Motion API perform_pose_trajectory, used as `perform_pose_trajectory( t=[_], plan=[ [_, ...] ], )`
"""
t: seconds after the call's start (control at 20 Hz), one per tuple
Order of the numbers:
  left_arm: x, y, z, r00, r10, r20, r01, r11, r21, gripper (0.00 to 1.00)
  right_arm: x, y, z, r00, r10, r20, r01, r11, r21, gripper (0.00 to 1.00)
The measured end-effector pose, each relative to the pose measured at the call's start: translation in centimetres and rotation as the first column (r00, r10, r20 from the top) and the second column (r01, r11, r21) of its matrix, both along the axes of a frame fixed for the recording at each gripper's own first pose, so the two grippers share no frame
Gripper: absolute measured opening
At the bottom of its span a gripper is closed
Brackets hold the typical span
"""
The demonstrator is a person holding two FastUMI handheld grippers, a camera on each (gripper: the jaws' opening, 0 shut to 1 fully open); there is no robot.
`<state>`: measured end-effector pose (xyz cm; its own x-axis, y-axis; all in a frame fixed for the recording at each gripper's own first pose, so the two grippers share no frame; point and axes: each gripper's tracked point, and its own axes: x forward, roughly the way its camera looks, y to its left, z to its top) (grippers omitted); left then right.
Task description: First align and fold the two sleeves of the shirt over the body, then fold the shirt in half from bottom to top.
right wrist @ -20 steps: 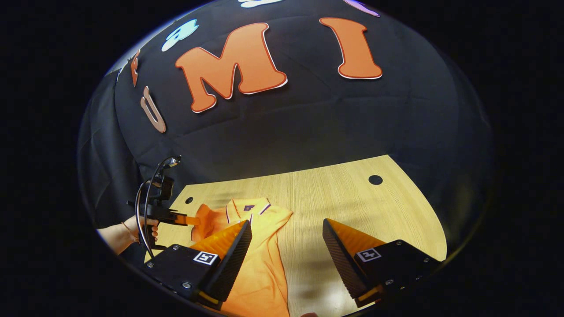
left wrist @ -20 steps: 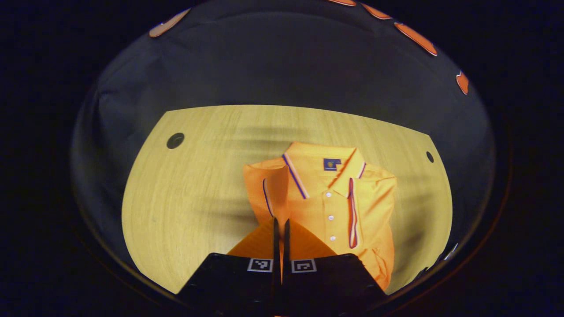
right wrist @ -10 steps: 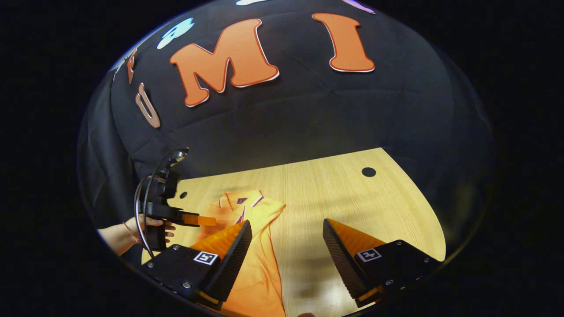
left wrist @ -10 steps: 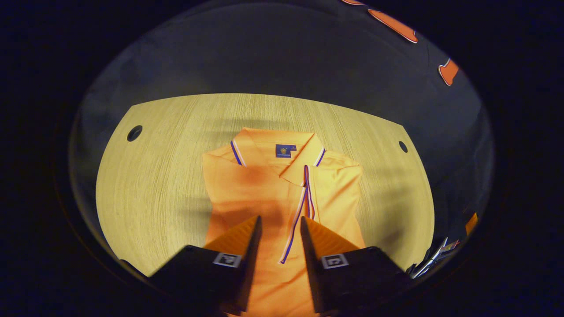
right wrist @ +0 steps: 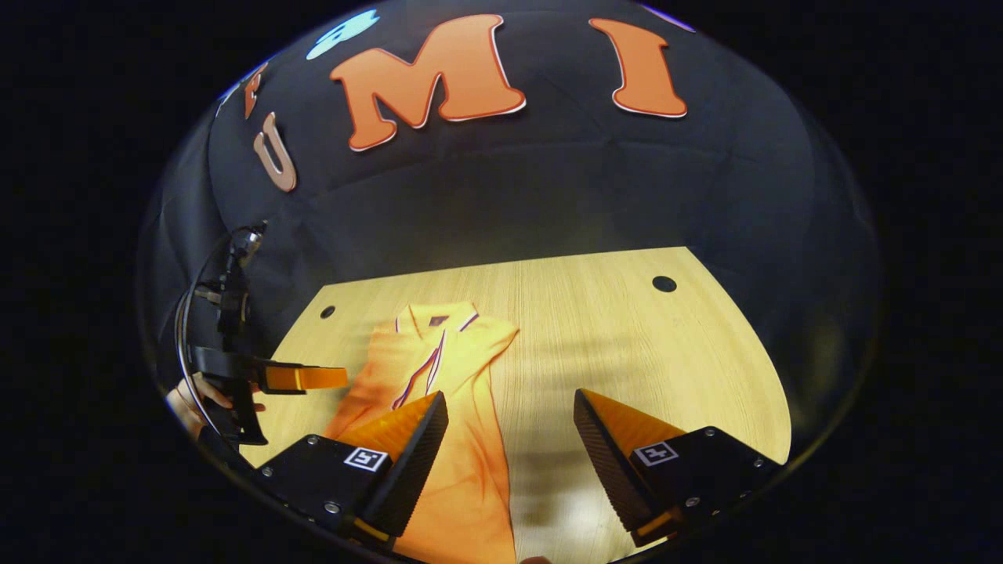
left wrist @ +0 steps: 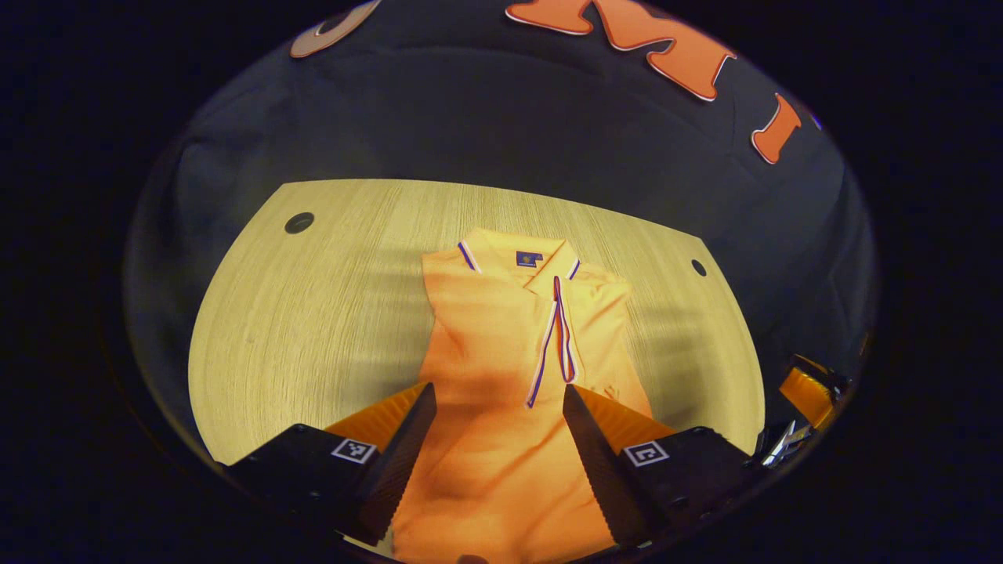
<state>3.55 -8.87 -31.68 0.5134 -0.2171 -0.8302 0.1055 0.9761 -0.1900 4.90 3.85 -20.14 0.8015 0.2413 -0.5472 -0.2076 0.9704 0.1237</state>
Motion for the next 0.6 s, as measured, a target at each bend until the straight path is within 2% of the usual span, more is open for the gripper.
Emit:
perform_pose_trajectory(
  t=[0.2, 0.4, 0.5, 0.6],
  plan=[
    [-7.2, 2.9, 0.7, 0.999, 0.032, -0.004, -0.032, 0.999, -0.003, 0.98, -4.7, 1.5, -3.5, 0.993, 0.049, -0.103, -0.055, 0.997, -0.060, 0.98],
    [-13.6, 5.5, 0.5, 1.000, 0.013, 0.004, -0.013, 0.998, 0.058, 0.98, -10.9, 2.5, -6.7, 0.975, 0.077, -0.211, -0.095, 0.993, -0.076, 0.99],
    [-17.1, 6.2, 0.2, 1.000, -0.014, -0.020, 0.015, 0.998, 0.064, 0.99, -13.6, 2.5, -8.0, 0.971, 0.065, -0.230, -0.090, 0.991, -0.098, 0.99],
    [-20.8, 6.5, -0.5, 0.998, -0.009, -0.064, 0.011, 0.999, 0.043, 0.98, -16.3, 2.1, -9.7, 0.964, 0.051, -0.262, -0.091, 0.986, -0.141, 0.99]
  ],
)
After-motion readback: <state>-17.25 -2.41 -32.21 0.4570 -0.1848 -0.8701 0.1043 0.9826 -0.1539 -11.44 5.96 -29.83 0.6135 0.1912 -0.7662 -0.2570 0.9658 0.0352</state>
